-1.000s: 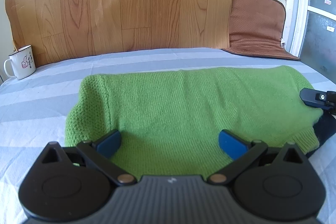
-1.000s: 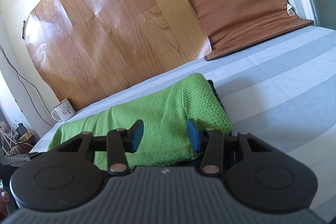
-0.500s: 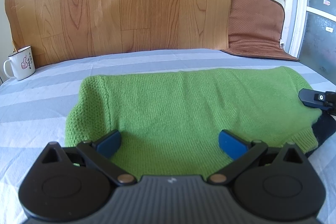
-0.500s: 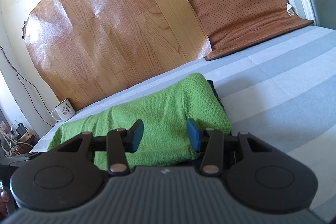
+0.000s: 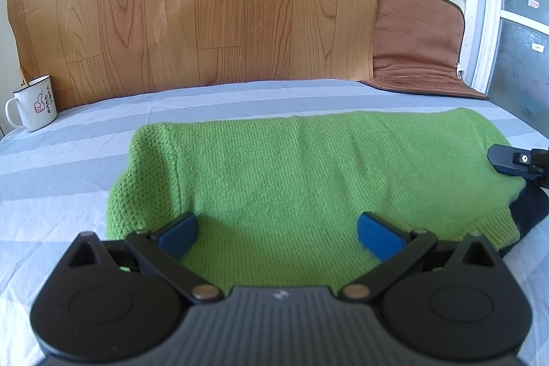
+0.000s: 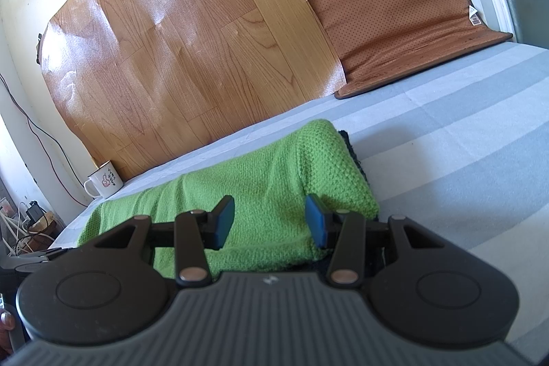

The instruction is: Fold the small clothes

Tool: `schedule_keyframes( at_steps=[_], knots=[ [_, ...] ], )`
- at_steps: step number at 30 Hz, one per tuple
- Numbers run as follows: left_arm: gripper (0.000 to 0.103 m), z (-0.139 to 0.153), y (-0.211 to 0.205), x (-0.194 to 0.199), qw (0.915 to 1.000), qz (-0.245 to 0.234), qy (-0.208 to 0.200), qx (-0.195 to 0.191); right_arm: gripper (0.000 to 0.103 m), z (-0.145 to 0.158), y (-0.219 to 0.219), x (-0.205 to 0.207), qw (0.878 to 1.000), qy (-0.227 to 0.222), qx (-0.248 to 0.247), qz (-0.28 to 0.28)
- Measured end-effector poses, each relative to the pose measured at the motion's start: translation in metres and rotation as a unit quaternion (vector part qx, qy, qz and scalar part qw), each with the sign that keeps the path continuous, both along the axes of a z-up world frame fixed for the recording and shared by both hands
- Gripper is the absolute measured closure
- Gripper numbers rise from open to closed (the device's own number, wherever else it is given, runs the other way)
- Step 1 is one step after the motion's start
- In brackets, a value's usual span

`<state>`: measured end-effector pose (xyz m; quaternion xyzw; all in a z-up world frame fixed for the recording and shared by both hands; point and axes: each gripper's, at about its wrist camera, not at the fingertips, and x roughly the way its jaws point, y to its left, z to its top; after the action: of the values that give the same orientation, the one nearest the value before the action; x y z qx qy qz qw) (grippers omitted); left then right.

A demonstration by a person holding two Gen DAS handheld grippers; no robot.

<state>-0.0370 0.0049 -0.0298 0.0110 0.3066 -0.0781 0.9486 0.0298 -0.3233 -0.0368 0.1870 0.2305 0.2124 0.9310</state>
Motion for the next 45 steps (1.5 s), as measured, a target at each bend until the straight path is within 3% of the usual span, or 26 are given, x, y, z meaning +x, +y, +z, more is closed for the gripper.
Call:
schedule_keyframes(
  at_steps=[10, 13, 14, 17, 23, 25, 26, 30, 33, 37, 40, 42, 45],
  knots=[
    [0.002, 0.0, 0.0, -0.002, 1.0, -0.002, -0.004, -0.001, 0.054, 0.007, -0.004, -0.013, 1.0, -0.011, 0.0, -0.001],
    [0.004, 0.001, 0.0, -0.005, 1.0, -0.003, -0.008, -0.003, 0.054, 0.011, -0.023, -0.017, 0.999, -0.003, 0.018, -0.028],
    [0.005, 0.002, 0.0, -0.005, 0.9999, -0.004, -0.011, -0.006, 0.051, 0.011, -0.032, -0.017, 0.999, 0.004, 0.037, -0.037],
    [0.01, 0.005, 0.003, -0.01, 0.9994, -0.011, -0.026, -0.02, 0.029, 0.012, -0.049, -0.017, 0.996, 0.023, 0.059, -0.069],
    [0.029, 0.009, 0.007, -0.016, 0.9978, -0.029, -0.043, -0.041, 0.028, 0.0, -0.034, -0.002, 0.996, 0.082, 0.006, -0.042],
    [0.04, 0.007, 0.006, -0.012, 0.9984, -0.031, -0.029, -0.038, 0.028, -0.001, -0.027, -0.002, 0.997, 0.067, -0.012, -0.03],
    [0.042, 0.006, 0.005, -0.009, 0.9988, -0.028, -0.021, -0.033, 0.03, -0.001, -0.025, -0.001, 0.997, 0.066, -0.017, -0.026],
    [0.043, 0.004, -0.003, -0.007, 0.9996, -0.025, -0.015, -0.006, 0.074, 0.0, -0.01, 0.008, 0.994, 0.106, 0.003, -0.001],
    [0.043, 0.004, -0.004, -0.008, 0.9995, -0.026, -0.016, -0.005, 0.078, 0.024, -0.005, 0.006, 0.994, 0.098, 0.04, 0.001],
    [0.041, 0.009, 0.014, -0.01, 0.9973, -0.033, -0.018, -0.062, 0.078, 0.08, 0.035, -0.003, 0.999, 0.023, 0.02, 0.043],
    [0.039, 0.024, 0.052, -0.018, 0.9855, -0.022, -0.029, -0.166, 0.078, 0.111, 0.095, -0.01, 0.993, -0.02, -0.034, 0.111],
    [0.038, 0.036, 0.084, -0.029, 0.9742, 0.001, -0.05, -0.22, 0.078, 0.115, 0.138, -0.013, 0.984, -0.038, -0.076, 0.158],
    [0.037, 0.051, 0.129, -0.039, 0.9656, 0.055, -0.075, -0.243, 0.078, 0.101, 0.202, -0.01, 0.966, -0.043, -0.127, 0.223]
  ],
)
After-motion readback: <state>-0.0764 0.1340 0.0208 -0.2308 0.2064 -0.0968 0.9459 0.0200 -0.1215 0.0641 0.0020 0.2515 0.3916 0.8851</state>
